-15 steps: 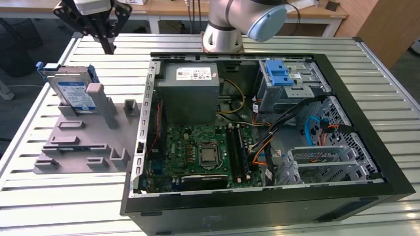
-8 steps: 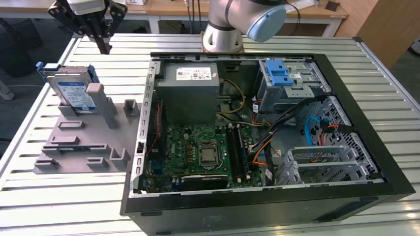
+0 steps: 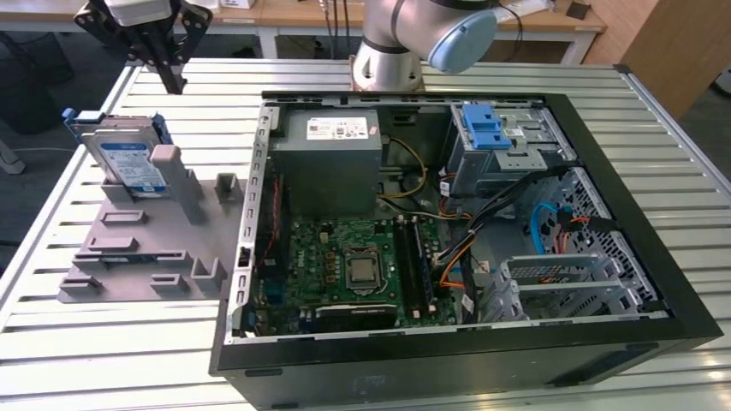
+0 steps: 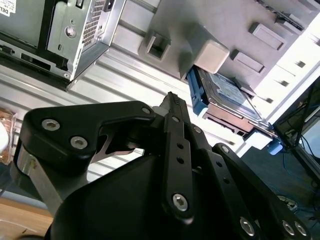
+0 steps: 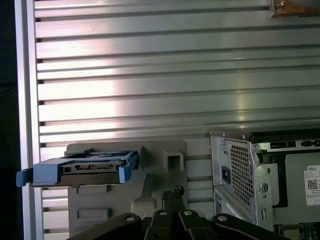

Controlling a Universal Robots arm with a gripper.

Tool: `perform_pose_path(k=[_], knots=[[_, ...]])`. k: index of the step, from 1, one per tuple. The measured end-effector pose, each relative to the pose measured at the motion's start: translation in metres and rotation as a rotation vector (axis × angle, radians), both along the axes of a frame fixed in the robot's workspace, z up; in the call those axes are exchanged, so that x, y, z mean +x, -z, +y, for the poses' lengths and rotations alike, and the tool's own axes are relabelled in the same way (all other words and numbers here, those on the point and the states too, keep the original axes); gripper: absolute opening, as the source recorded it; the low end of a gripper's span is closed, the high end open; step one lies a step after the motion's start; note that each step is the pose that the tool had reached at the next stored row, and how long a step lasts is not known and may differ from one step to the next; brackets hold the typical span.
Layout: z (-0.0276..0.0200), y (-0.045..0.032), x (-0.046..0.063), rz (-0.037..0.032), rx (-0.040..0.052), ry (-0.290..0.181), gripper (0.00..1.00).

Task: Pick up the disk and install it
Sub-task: 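Reach for the disk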

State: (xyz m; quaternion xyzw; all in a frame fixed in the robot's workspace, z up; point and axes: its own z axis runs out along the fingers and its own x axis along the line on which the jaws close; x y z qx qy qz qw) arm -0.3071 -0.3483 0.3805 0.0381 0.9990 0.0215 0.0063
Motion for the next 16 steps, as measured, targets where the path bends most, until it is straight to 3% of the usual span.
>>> perform_pose_path(k=[16], knots=[[0.0046, 0.002, -0.021, 0.0054, 0.0, 0.0, 0.11]])
